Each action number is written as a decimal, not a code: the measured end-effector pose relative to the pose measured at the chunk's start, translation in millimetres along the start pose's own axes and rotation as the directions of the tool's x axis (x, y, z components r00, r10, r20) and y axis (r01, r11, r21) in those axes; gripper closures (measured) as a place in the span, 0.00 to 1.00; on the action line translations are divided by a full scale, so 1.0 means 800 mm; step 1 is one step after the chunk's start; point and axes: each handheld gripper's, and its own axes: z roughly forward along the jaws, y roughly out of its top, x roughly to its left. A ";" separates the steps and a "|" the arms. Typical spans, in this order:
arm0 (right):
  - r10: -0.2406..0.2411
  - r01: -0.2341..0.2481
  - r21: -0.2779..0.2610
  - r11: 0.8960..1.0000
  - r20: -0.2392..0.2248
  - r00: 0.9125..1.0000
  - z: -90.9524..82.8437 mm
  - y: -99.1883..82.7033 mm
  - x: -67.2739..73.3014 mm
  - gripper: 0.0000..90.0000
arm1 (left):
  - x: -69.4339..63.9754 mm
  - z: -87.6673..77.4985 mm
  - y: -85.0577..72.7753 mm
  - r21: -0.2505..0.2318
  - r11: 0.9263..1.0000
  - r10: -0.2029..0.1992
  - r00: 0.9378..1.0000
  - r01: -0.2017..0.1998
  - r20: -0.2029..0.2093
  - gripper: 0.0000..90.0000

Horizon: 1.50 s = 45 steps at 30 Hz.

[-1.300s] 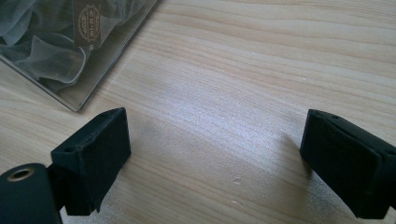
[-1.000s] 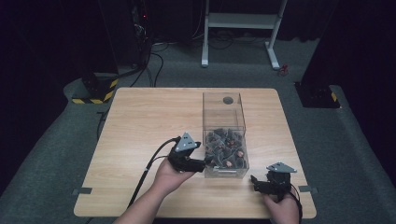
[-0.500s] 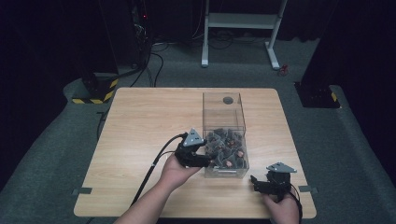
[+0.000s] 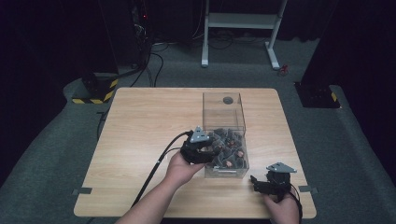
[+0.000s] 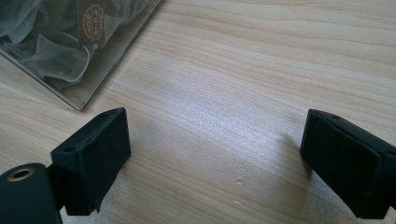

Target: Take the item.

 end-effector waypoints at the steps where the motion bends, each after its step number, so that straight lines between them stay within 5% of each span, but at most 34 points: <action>1: 0.000 0.000 0.000 1.000 0.000 1.000 0.000 0.000 0.000 0.09 | -0.001 0.000 0.000 0.003 1.000 0.004 1.000 -0.004 -0.004 0.64; 12: -0.006 0.006 -0.001 1.000 -0.003 1.000 0.000 0.000 0.000 0.09 | -0.009 0.001 -0.001 0.017 0.999 0.041 0.999 -0.041 -0.013 0.96; 45: -0.006 0.006 0.001 1.000 -0.005 1.000 0.000 0.000 0.000 0.09 | -0.005 -0.027 0.009 -0.103 0.994 0.022 1.000 -0.023 -0.013 0.99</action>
